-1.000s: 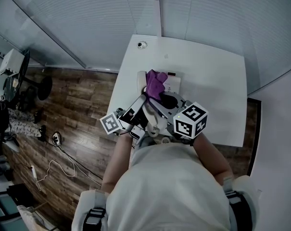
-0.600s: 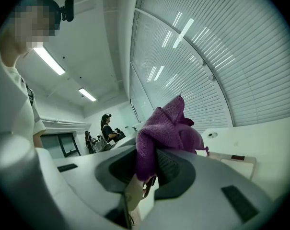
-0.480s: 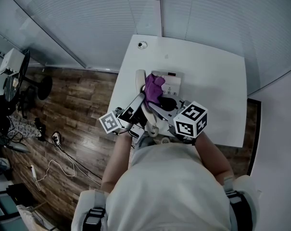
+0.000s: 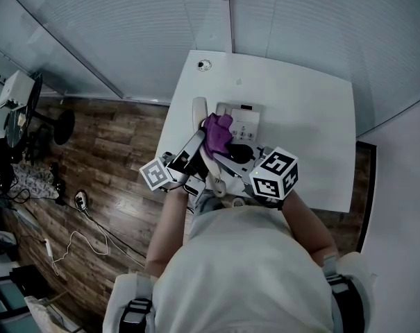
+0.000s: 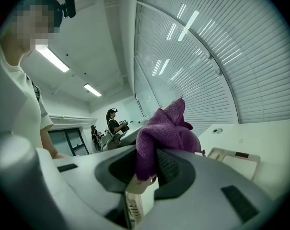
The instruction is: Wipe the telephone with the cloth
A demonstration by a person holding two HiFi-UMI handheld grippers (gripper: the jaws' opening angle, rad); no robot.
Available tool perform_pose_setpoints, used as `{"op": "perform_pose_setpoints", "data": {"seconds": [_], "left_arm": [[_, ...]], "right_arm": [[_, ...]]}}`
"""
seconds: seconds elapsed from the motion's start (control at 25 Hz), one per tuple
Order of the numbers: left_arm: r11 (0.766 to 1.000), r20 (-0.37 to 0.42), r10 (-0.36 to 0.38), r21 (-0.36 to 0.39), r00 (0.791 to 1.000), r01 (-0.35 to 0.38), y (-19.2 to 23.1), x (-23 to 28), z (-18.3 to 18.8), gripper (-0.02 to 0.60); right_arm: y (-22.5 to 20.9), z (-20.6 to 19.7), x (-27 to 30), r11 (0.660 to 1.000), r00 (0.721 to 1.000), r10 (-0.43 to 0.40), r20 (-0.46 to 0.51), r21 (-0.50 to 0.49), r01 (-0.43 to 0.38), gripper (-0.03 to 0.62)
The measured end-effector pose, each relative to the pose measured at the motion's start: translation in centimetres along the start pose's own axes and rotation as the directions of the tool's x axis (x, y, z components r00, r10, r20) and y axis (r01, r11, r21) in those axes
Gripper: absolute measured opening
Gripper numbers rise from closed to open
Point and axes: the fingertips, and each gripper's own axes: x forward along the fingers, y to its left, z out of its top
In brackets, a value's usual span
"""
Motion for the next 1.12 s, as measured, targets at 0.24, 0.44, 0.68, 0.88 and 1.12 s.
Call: {"op": "perform_pose_setpoints", "data": {"seconds": [0.24, 0.44, 0.68, 0.88, 1.12], "left_arm": [[1.0, 0.006, 0.018, 0.021, 1.0, -0.018, -0.1, 0.0, 0.3, 0.227], [0.999, 0.04, 0.042, 0.016, 0.998, -0.043, 0.6, -0.2, 1.0, 0.227], [0.998, 0.077, 0.062, 0.012, 0.995, -0.063, 1.5, -0.5, 2.0, 0.227], [0.996, 0.085, 0.079, 0.035, 0.993, -0.083, 1.5, -0.4, 2.4, 0.227], [0.993, 0.086, 0.101, 0.058, 0.991, -0.106, 2.0, -0.3, 2.6, 0.227]], "right_arm": [[0.0, -0.1, -0.7, 1.0, 1.0, -0.015, 0.007, 0.008, 0.015, 0.098], [-0.2, -0.6, -1.3, 1.0, 1.0, -0.018, 0.008, 0.022, 0.018, 0.098], [-0.2, -2.2, -1.3, 0.999, 1.0, -0.006, -0.017, 0.038, 0.007, 0.098], [0.4, -2.9, -1.3, 1.0, 0.999, 0.007, -0.042, 0.029, -0.006, 0.098], [0.4, -4.0, -1.5, 1.0, 0.998, 0.01, -0.062, 0.02, -0.009, 0.098]]}}
